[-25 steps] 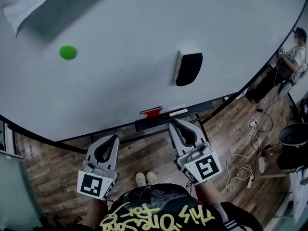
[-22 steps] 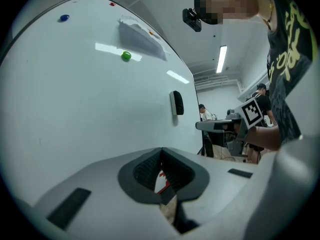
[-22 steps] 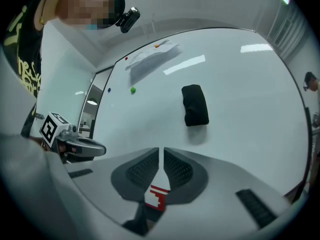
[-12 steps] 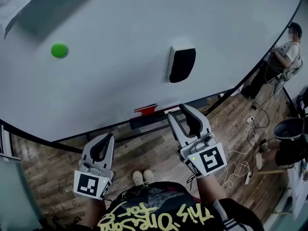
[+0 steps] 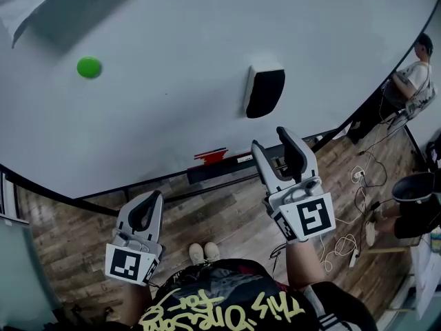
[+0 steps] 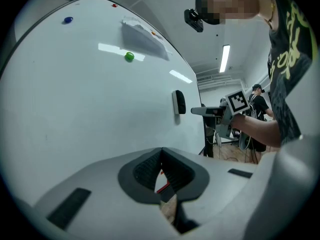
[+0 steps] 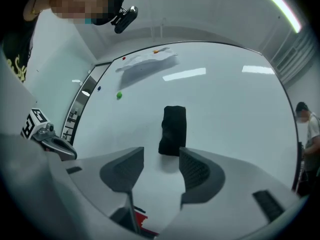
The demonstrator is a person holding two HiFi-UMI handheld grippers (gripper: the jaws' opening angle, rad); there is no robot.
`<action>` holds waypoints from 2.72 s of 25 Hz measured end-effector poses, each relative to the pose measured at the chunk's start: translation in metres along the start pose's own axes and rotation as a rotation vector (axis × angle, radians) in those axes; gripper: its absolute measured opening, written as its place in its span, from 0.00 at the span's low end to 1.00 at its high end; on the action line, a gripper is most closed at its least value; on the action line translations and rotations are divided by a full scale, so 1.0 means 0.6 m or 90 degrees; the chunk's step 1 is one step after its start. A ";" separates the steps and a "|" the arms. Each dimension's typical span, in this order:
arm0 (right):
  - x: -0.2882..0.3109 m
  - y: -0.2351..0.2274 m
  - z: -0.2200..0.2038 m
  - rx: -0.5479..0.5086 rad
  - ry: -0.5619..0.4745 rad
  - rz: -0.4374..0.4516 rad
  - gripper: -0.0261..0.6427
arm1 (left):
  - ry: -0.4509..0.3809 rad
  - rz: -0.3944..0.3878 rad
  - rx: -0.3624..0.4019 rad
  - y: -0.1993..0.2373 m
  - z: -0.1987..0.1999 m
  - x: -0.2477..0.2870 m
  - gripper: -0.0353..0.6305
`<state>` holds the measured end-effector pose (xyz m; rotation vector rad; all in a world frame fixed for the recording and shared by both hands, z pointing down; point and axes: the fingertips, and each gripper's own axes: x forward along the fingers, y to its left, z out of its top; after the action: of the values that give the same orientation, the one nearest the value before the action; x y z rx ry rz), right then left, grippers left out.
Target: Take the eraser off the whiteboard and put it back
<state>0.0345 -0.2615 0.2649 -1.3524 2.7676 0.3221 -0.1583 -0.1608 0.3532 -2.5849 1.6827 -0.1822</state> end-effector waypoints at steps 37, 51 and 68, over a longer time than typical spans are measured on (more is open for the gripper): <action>0.105 -0.059 0.056 0.000 -0.030 -0.076 0.42 | 0.009 0.067 -0.058 0.016 -0.002 -0.022 0.06; 0.117 -0.060 0.052 0.045 -0.041 -0.073 0.42 | 0.009 0.085 -0.054 0.027 -0.001 -0.025 0.06; 0.113 -0.065 0.050 0.048 -0.066 -0.085 0.41 | 0.010 0.100 -0.028 0.037 0.000 -0.040 0.06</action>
<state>0.0218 -0.3311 0.2204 -1.4495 2.5650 0.2709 -0.1879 -0.1481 0.3491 -2.4731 1.9055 -0.1592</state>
